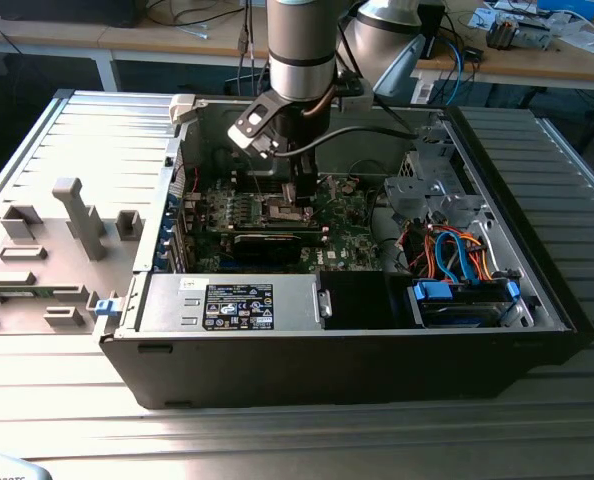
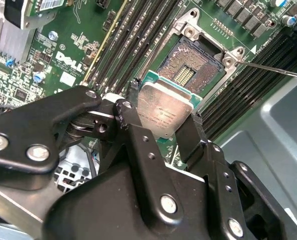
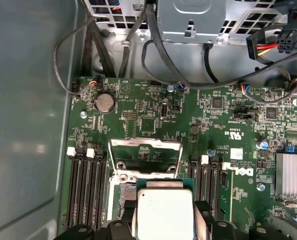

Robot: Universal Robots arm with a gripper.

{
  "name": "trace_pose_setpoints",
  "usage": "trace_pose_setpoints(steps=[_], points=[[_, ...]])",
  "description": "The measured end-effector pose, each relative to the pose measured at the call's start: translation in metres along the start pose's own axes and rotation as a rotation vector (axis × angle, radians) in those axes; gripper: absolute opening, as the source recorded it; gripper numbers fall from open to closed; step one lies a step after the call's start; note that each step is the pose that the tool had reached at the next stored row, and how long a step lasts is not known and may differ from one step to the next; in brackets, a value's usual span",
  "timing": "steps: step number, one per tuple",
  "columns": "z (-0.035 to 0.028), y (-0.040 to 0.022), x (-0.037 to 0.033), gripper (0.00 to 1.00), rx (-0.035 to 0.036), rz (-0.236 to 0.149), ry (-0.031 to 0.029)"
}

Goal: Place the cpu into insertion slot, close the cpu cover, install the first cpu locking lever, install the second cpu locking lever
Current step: 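Place the cpu into insertion slot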

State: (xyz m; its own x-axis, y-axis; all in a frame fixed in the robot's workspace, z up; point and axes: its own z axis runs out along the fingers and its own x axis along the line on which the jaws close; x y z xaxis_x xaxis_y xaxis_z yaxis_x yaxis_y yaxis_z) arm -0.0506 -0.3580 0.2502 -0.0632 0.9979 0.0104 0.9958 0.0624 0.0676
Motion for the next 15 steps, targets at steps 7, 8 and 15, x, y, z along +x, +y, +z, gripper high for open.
trace_pose_setpoints(steps=[7,8,15], points=[[0.0001,0.0,0.0,0.54,-0.0001,0.003,-0.0002],[0.0001,-0.0005,0.0001,0.54,-0.0002,0.004,-0.0002],[-0.0002,-0.013,0.0012,0.54,-0.0001,0.003,-0.0003]])
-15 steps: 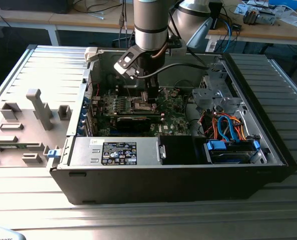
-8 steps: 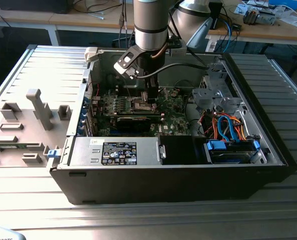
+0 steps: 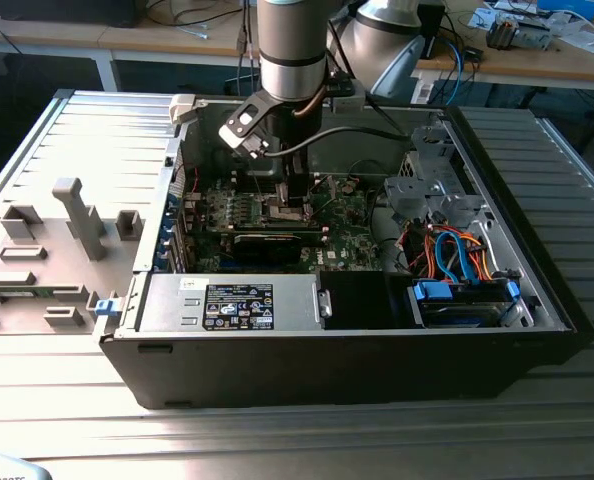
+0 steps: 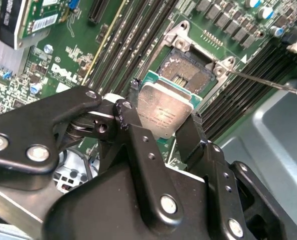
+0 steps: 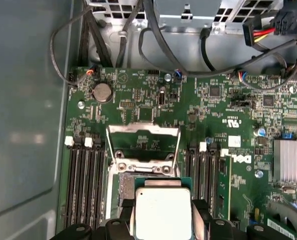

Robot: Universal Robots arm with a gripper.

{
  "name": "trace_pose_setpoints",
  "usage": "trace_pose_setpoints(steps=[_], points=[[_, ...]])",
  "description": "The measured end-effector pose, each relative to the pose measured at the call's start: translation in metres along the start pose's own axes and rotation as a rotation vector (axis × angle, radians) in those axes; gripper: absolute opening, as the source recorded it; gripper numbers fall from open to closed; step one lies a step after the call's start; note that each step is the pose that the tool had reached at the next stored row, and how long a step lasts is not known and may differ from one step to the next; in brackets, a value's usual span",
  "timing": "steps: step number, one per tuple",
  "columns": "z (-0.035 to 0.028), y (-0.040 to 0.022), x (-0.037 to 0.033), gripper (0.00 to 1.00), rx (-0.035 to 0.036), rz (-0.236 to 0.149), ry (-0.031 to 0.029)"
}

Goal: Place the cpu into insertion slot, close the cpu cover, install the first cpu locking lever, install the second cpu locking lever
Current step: 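Place the cpu into insertion slot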

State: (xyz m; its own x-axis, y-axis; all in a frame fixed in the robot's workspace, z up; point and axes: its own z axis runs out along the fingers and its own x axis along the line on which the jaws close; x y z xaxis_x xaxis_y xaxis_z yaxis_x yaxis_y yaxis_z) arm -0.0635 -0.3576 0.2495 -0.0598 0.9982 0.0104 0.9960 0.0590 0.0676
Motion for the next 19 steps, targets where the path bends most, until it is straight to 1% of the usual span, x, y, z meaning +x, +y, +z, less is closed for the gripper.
trace_pose_setpoints(steps=[2,6,10,19], points=[[0.0001,-0.003,0.002,0.54,0.0,0.0,0.0],[0.0006,-0.0068,0.0055,0.54,0.0,0.0,0.0],[0.0013,-0.0078,0.0096,0.54,0.0001,0.0,0.0],[0.0024,-0.0099,0.0121,0.54,0.0,0.0,-0.0001]])
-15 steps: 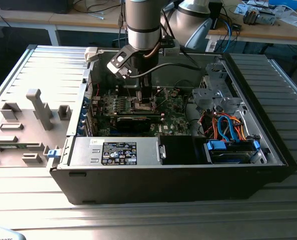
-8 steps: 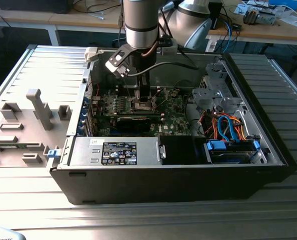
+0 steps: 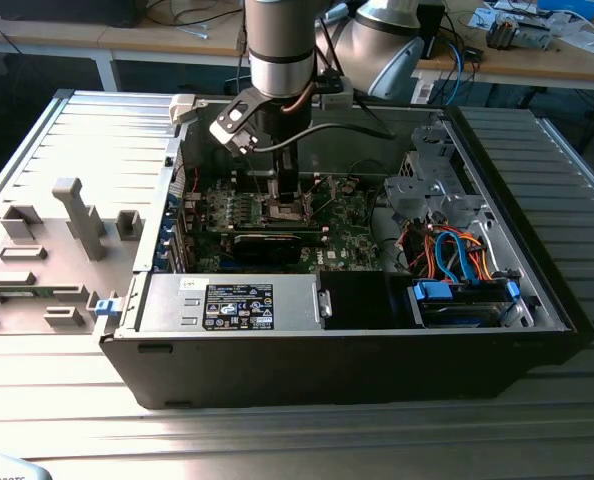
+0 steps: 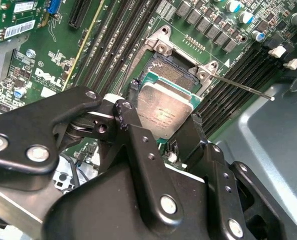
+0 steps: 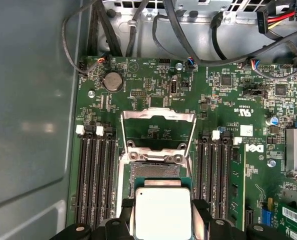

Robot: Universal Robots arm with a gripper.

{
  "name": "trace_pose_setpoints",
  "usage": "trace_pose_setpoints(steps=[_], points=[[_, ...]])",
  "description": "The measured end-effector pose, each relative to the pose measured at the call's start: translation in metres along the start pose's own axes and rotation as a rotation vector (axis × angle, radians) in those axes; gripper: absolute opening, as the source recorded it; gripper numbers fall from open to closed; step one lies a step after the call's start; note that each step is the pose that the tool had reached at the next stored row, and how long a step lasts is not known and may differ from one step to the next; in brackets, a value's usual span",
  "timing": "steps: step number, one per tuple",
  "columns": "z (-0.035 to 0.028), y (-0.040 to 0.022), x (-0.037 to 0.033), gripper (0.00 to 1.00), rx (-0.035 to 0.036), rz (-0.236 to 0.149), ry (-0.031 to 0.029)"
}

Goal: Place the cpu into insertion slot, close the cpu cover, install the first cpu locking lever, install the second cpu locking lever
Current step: 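Place the cpu into insertion slot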

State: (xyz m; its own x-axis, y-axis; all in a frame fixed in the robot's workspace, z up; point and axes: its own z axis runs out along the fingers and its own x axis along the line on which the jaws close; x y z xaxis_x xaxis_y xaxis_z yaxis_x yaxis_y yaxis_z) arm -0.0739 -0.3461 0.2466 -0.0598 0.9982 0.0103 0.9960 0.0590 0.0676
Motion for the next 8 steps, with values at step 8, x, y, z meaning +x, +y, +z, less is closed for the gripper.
trace_pose_setpoints(steps=[8], points=[[0.0008,-0.0013,0.0006,0.54,-0.0001,0.0,0.0001]])
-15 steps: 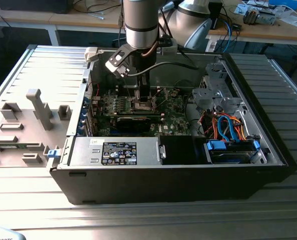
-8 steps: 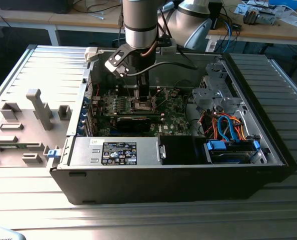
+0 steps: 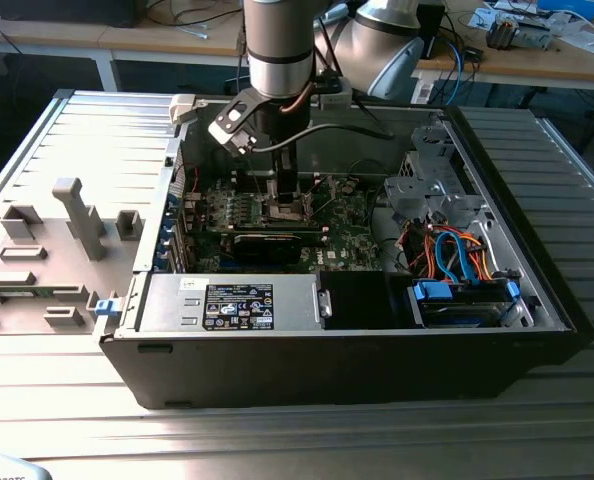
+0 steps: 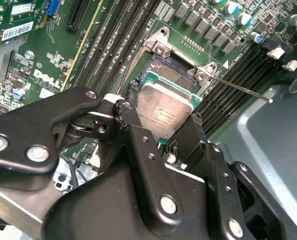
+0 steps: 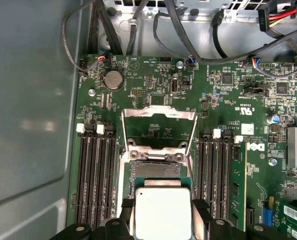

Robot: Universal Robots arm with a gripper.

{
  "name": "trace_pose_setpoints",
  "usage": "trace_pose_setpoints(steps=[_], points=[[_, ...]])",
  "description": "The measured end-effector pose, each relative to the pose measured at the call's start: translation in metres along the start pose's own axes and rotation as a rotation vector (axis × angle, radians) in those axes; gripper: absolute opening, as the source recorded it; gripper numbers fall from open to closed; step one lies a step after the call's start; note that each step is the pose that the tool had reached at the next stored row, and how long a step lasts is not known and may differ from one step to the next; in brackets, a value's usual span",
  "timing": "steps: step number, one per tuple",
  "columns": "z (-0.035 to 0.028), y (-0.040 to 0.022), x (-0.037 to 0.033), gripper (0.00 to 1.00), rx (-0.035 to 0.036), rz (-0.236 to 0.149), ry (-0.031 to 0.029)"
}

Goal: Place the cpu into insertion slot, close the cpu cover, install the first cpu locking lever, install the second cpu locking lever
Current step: 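Place the cpu into insertion slot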

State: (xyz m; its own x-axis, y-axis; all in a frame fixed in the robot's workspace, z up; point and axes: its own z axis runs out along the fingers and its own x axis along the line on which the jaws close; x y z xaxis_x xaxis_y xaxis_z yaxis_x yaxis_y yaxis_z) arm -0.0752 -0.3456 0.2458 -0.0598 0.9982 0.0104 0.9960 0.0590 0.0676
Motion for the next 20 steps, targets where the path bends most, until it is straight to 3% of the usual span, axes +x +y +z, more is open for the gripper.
trace_pose_setpoints(steps=[20], points=[[0.0038,-0.0035,0.0034,0.54,-0.0001,0.0,0.0002]])
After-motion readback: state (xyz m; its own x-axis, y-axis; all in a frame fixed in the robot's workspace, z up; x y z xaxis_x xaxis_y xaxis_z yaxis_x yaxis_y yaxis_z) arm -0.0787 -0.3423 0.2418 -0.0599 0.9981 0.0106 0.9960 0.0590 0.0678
